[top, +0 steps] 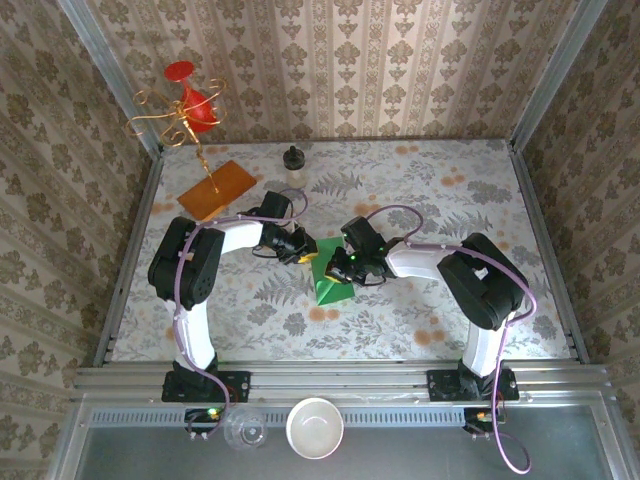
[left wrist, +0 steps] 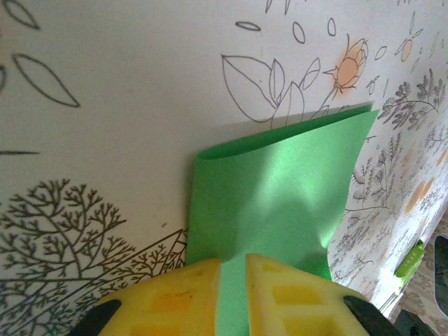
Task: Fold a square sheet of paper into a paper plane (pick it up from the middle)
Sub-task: Fold the triangle a second time at the center of the table.
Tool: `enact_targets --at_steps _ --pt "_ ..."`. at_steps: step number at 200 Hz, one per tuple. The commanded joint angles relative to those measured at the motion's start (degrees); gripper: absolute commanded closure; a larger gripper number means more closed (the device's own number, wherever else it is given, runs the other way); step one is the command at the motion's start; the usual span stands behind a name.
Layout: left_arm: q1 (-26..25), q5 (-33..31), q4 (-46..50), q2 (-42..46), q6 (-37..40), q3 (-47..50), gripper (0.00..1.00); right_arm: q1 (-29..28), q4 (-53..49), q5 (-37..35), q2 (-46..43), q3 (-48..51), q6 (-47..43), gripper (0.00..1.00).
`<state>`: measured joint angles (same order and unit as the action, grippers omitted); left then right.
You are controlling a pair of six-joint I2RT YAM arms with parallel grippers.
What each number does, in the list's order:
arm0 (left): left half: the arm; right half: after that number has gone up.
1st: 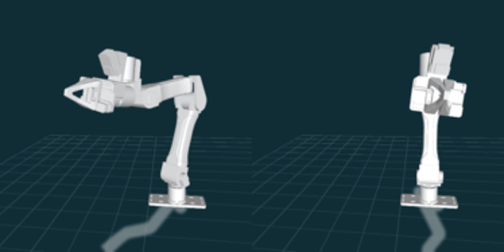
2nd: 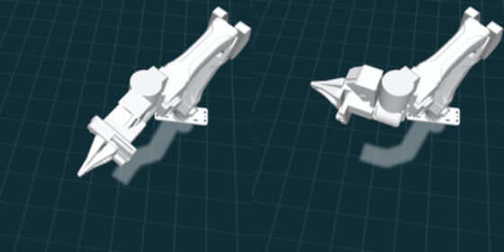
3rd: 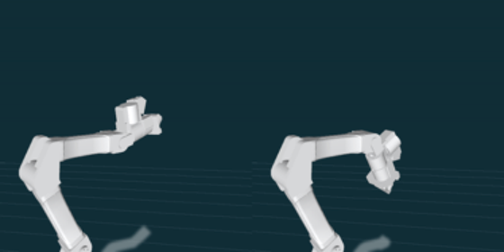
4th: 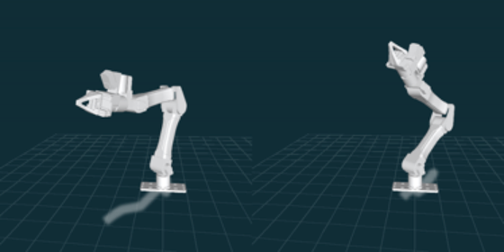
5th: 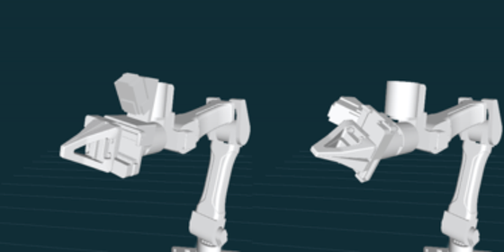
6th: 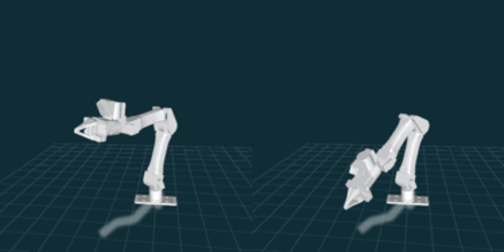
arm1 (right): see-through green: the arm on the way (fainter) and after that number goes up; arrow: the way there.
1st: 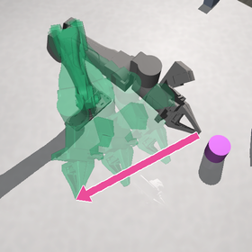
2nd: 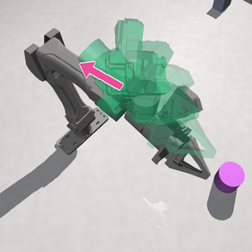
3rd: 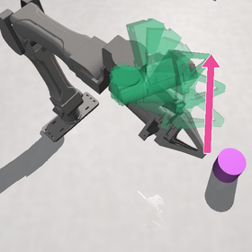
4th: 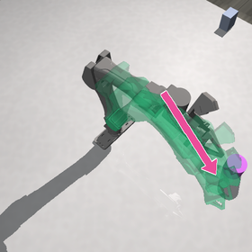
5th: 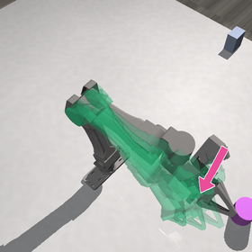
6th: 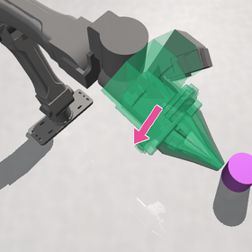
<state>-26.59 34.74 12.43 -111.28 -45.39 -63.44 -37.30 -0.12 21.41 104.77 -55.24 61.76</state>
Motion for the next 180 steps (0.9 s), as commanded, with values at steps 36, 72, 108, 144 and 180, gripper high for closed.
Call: enact_targets --at_steps 36,72,108,144,180 --pt "-0.56 -0.90 2.10 -1.60 0.06 0.69 0.80 -0.32 -0.51 1.33 1.58 -0.59 -0.91 1.00" --pt "-0.49 -0.81 2.08 -1.61 0.03 0.69 0.80 -0.49 0.29 2.06 2.06 -0.80 -1.51 1.00" --pt "-0.56 -0.86 2.08 -1.54 -0.05 0.98 0.80 -0.58 0.49 1.98 2.46 -1.05 -1.50 1.00" --pt "-0.48 -0.90 1.99 -1.52 -0.05 1.04 0.80 -0.58 3.05 2.15 2.30 -0.15 -0.85 1.00" --pt "-0.53 -0.97 2.03 -1.54 -0.09 1.11 0.80 -0.54 3.81 2.20 2.21 -0.03 -0.80 1.00"
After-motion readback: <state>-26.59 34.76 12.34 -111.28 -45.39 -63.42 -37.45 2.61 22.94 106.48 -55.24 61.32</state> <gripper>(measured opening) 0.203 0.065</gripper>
